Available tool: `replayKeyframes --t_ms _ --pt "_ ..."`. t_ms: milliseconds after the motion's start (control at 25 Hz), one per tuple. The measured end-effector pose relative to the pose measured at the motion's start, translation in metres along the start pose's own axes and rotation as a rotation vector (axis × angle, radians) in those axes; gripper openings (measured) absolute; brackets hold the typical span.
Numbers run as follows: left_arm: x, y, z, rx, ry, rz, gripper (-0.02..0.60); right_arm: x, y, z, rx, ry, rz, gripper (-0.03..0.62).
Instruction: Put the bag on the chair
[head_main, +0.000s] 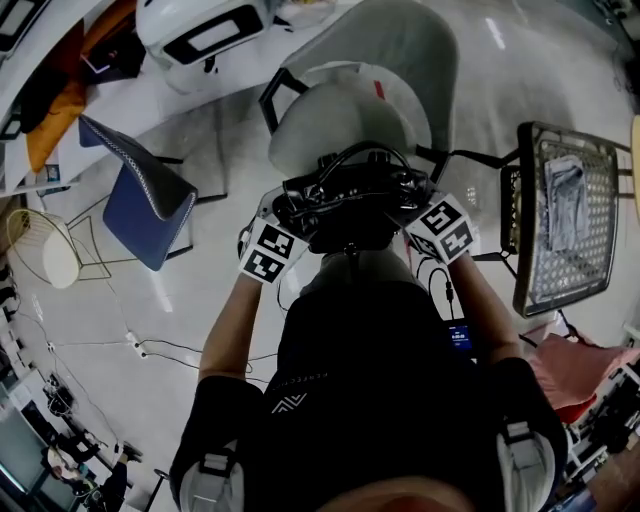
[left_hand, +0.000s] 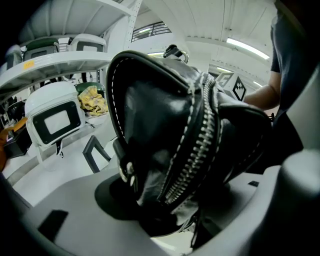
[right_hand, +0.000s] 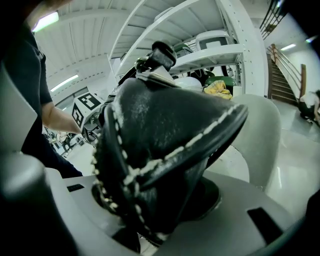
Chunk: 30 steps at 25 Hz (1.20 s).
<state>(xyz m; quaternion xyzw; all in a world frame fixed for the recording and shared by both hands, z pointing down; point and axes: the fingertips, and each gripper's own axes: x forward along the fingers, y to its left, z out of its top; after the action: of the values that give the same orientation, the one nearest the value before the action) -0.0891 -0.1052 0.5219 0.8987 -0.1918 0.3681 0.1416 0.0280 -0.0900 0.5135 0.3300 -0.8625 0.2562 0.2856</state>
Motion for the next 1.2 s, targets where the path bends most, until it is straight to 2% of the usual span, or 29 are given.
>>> replayKeyframes --t_ms 680,960,1200 --pt "0.044 0.062 0.003 -0.178 0.029 0.139 0.302 0.063 -0.073 0.031 -0.107 0.069 0.163 0.193" --pt "0.064 0.087 -0.006 -0.242 0.023 0.172 0.304 0.093 -0.095 0.038 -0.162 0.115 0.205 0.193" --pt "0.073 0.11 -0.016 -0.267 0.026 0.182 0.305 0.12 -0.106 0.046 -0.203 0.143 0.241 0.193"
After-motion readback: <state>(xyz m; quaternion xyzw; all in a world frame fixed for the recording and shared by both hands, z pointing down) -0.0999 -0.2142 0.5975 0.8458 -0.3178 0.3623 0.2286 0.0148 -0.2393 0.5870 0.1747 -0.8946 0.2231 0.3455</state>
